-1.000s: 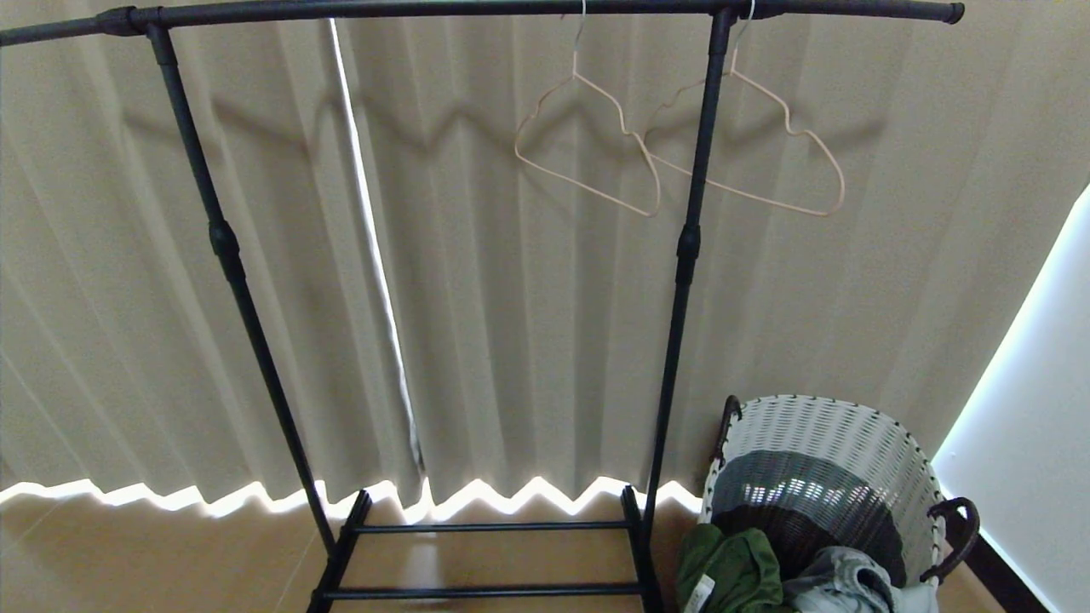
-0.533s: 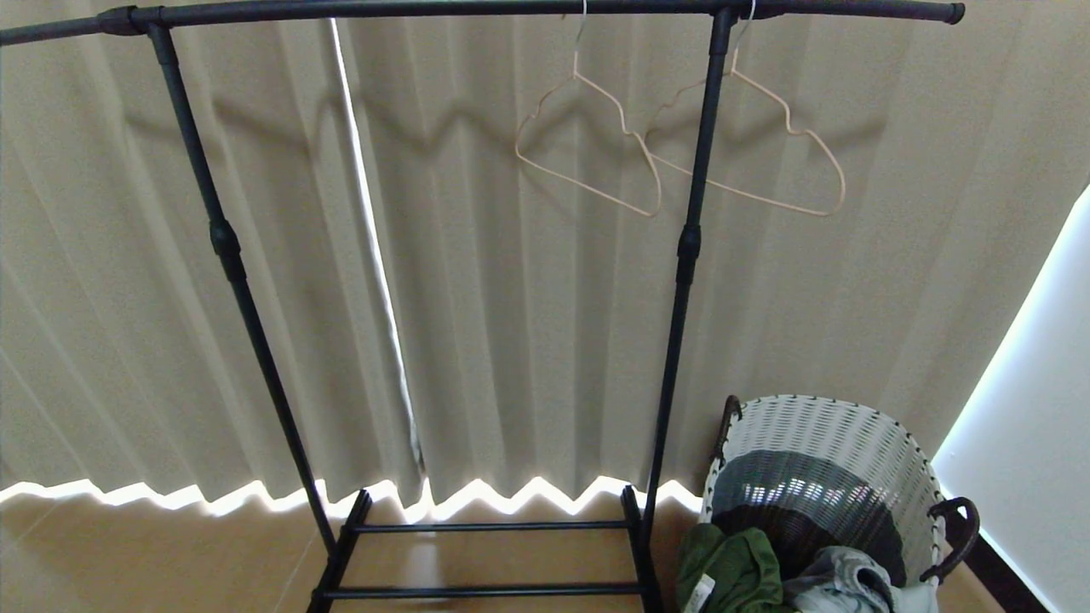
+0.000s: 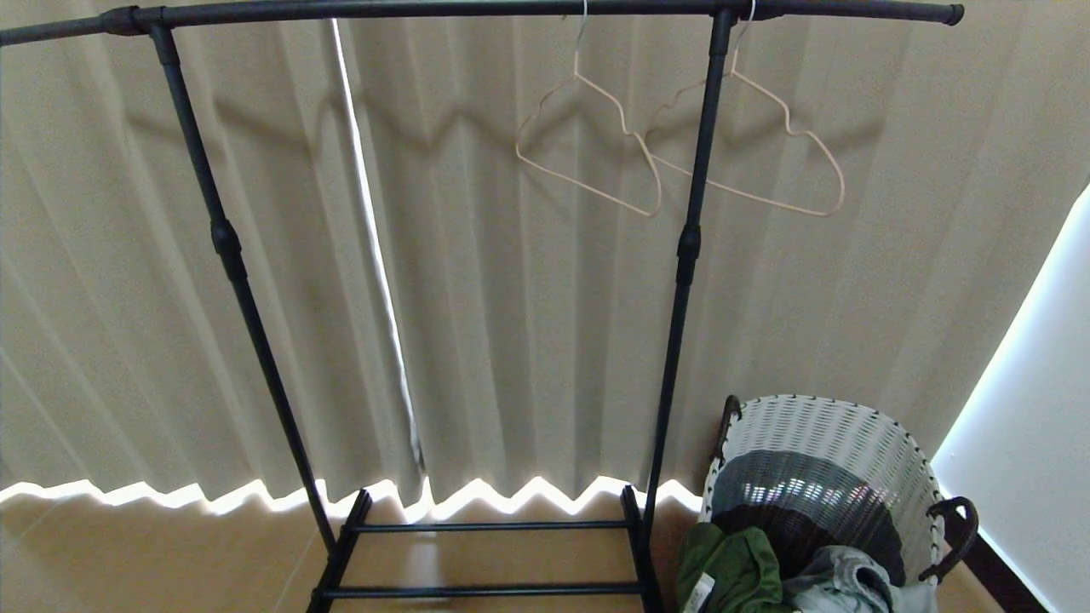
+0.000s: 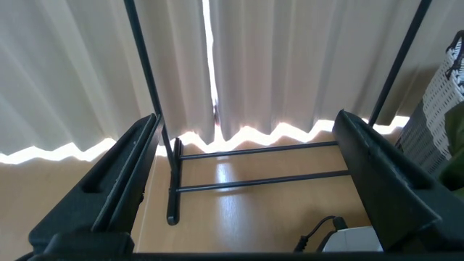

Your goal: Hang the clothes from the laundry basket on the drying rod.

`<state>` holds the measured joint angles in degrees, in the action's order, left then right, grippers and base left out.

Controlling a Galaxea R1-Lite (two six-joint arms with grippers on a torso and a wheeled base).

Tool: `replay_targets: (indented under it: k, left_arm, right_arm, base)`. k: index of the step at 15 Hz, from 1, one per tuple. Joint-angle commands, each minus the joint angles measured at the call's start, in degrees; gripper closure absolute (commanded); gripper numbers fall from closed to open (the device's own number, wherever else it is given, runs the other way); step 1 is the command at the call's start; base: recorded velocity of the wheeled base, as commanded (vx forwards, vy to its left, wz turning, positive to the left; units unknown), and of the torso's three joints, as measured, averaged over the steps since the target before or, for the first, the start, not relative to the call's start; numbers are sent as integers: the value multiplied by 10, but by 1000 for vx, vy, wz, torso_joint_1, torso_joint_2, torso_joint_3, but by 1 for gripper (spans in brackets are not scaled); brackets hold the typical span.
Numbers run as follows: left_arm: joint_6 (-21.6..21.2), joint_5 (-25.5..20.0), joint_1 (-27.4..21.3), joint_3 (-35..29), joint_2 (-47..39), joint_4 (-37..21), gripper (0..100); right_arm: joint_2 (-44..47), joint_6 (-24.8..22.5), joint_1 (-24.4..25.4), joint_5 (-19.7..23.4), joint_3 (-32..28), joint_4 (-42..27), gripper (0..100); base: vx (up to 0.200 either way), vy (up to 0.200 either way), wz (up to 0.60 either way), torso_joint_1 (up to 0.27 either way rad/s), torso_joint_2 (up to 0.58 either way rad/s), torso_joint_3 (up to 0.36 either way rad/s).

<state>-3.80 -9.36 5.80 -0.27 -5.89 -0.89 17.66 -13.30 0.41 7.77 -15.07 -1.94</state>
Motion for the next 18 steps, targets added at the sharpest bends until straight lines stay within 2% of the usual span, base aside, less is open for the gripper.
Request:
replay_targets:
  k: [1, 5, 10, 18]
  left_arm:
    - [0, 0, 0, 0, 0, 0, 0]
    - [0, 0, 0, 0, 0, 0, 0]
    - [0, 0, 0, 0, 0, 0, 0]
    - [-1, 0, 0, 0, 0, 0, 0]
  right_arm:
    - [188, -35, -2, -1, -43, 3, 0]
    - [320, -48, -5, -4, -46, 14, 0]
    - [485, -50, -5, -27, -35, 85, 0]
    - [551, -69, -6, -61, -15, 93, 0]
  base:
    - [0, 0, 0, 0, 0, 0]
    - [0, 0, 0, 0, 0, 0]
    - [0, 0, 0, 0, 0, 0]
    - [0, 0, 0, 0, 0, 0]
